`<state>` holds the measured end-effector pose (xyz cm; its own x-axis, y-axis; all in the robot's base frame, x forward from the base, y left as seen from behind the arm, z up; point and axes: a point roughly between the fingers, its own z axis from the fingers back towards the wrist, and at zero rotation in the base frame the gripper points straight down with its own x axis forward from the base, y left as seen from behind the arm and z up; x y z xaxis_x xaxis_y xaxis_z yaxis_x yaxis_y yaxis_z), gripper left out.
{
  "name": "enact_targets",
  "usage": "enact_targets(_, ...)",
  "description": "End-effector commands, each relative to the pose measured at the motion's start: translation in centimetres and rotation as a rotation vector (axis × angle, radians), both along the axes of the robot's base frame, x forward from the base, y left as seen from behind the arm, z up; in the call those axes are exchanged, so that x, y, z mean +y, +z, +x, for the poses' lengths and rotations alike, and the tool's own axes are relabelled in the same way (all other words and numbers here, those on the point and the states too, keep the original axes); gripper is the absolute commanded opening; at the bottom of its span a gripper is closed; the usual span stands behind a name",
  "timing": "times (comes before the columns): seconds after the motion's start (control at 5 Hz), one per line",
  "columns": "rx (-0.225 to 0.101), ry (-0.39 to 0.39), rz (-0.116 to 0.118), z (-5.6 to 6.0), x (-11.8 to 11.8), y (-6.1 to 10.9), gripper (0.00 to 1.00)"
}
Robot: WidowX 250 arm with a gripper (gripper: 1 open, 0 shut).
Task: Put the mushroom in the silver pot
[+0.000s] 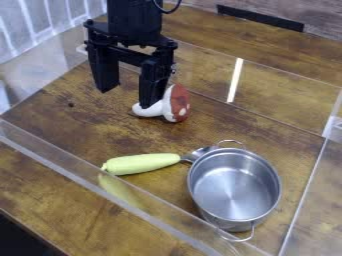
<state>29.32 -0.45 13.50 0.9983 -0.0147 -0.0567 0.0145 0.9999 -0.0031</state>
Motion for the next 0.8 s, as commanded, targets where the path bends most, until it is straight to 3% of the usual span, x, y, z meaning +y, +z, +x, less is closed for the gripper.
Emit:
enact_targets(0.0,-0.005,-0.033,0.001,1.0,-0.6,-0.7,1.0)
enact_targets(0.2,-0.026,-0.062,0.004,2.7,-1.4,-1.4,1.0)
enact_targets(0.4,-0.047,-0.105,0.006,4.7,-0.1,-2.6,1.0)
enact_targets(0.6,-0.066,-0.142,0.006,5.8,1.7,-3.7,1.0)
